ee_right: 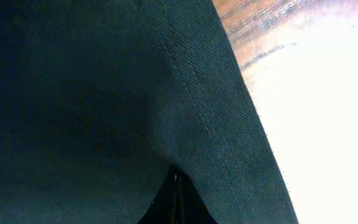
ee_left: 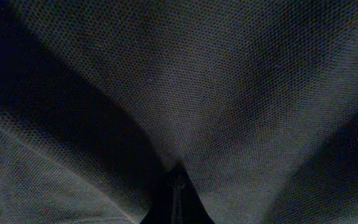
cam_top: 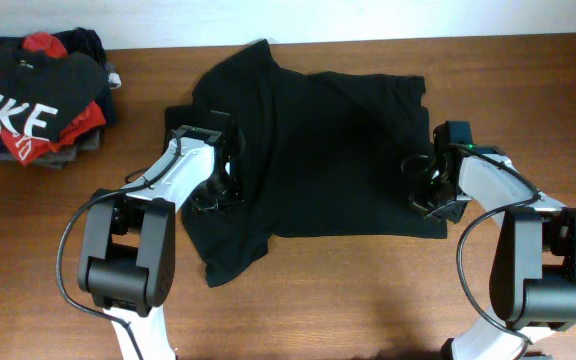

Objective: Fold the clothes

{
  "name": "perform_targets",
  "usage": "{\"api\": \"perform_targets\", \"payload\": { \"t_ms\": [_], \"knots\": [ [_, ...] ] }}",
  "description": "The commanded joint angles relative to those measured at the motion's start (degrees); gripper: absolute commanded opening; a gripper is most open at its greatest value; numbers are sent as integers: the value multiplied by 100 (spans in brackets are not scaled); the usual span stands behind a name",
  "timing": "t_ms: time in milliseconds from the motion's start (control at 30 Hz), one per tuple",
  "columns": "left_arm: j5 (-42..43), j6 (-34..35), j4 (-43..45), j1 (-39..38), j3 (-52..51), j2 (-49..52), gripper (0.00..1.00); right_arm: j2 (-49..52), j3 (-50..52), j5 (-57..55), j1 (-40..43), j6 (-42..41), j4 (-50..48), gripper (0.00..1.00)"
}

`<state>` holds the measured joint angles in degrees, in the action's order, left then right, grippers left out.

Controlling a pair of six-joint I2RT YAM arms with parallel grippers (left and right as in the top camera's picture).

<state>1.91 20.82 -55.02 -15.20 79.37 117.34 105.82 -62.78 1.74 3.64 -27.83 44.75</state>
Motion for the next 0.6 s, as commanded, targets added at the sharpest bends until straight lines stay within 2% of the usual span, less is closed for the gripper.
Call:
{"api": "perform_targets", "payload": {
  "t_ms": [0, 333, 567],
  "knots": [
    [-44, 35, -26, 39, -214, 13, 0, 63, 33, -192, -24, 42, 107, 4],
    [-20, 199, -57, 92, -793, 13, 0, 63, 33, -264, -13, -157, 413, 4],
    [-20, 278, -614, 264, -793, 13, 0, 63, 33, -267, -13, -291, 726, 4]
  ]
}}
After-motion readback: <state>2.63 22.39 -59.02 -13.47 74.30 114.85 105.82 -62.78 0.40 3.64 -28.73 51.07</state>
